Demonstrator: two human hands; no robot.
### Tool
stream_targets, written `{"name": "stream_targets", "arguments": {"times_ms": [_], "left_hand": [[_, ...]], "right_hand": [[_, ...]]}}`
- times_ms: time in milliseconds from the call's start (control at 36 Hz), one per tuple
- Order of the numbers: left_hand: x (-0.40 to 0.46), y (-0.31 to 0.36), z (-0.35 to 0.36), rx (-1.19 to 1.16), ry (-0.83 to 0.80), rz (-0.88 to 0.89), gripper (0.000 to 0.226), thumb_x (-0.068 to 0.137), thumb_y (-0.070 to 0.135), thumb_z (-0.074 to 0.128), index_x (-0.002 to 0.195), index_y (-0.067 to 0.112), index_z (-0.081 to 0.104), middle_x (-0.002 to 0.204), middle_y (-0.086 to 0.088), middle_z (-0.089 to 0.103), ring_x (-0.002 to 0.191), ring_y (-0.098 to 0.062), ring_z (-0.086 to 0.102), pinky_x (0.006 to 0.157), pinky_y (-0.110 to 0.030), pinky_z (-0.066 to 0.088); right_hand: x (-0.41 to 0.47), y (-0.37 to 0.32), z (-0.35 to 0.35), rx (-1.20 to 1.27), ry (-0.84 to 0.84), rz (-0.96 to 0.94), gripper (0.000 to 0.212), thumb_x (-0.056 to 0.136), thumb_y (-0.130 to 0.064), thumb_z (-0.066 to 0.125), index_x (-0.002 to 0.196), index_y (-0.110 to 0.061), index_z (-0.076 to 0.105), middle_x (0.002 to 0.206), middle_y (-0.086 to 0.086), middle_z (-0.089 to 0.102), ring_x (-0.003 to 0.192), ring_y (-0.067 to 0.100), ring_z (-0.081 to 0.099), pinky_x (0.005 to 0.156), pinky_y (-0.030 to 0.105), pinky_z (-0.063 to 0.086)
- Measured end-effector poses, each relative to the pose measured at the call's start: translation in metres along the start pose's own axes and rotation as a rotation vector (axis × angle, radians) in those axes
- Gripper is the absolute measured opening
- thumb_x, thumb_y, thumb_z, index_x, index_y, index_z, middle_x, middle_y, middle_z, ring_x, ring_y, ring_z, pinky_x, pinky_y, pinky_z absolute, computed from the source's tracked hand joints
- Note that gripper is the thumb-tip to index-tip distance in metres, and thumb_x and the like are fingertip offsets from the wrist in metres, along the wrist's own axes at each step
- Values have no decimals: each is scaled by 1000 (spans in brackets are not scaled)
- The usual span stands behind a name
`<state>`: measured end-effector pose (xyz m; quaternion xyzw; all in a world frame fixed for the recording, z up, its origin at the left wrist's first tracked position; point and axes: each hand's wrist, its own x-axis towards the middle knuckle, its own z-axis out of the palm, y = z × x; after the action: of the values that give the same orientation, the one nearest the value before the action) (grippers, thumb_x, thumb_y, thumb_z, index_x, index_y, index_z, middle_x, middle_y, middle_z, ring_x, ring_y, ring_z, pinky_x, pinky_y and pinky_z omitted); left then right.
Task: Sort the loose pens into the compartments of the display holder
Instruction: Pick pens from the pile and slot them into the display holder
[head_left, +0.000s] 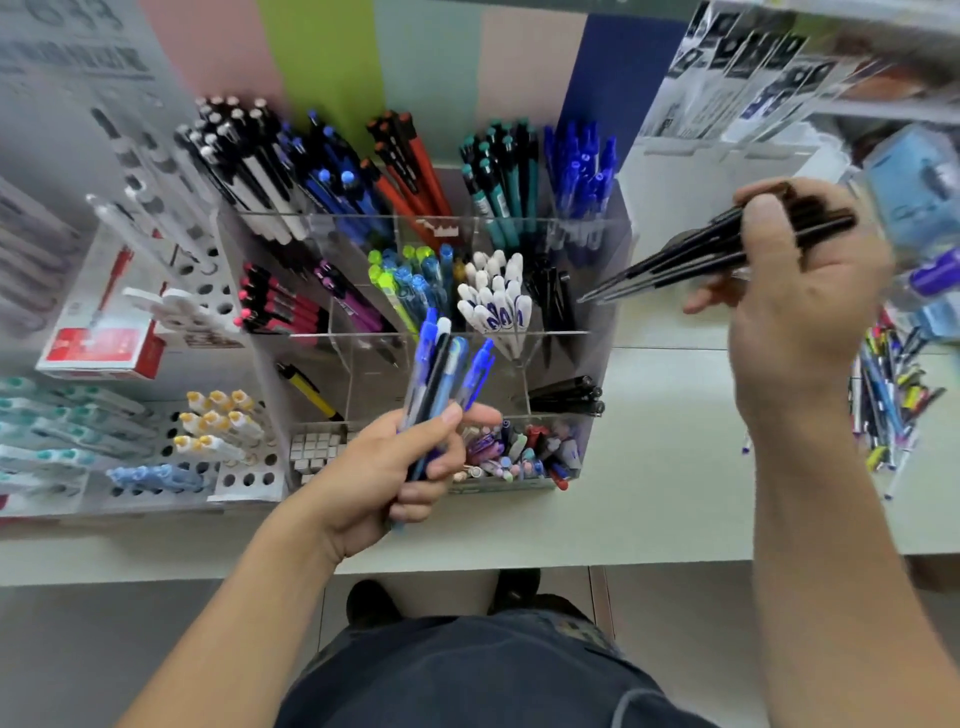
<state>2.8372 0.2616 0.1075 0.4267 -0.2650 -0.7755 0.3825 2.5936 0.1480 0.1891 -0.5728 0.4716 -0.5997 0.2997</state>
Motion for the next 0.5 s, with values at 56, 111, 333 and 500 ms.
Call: {"name": "stream_targets", "arguments": {"times_ms": [56,111,333,500], "left_hand": [[3,1,5,-71,34,20,32,91,36,57,107,17,77,63,1,34,40,-5,22,34,-15,19],[4,3,8,-110,62,39,34,90,33,56,111,13,74,63,1,34,40,-4,24,34,-16,21],[2,0,5,-141,113,65,33,90,33,59,114,15,72,64,2,33,41,-4,25,35,-17,22],[-4,-1,3,-120,134,85,32,93,32,57,117,14,71,65,1,33,43,-5,26,37,-17,22]], "right_hand": [[1,4,8,-138,-37,-59,11,105,-20,55,106,-11,61,80,-5,61,55,19,65,48,38,56],[0,10,18,-283,-62,-111,13,104,-25,56,106,-16,64,78,-9,63,55,15,67,50,42,57],[-7,24,43,-600,-192,-168,20,98,-25,62,107,-12,74,82,2,68,72,16,58,69,25,42],[-5,25,55,-807,-444,-98,23,100,-24,61,114,-9,70,97,15,73,91,34,65,79,39,52]]}}
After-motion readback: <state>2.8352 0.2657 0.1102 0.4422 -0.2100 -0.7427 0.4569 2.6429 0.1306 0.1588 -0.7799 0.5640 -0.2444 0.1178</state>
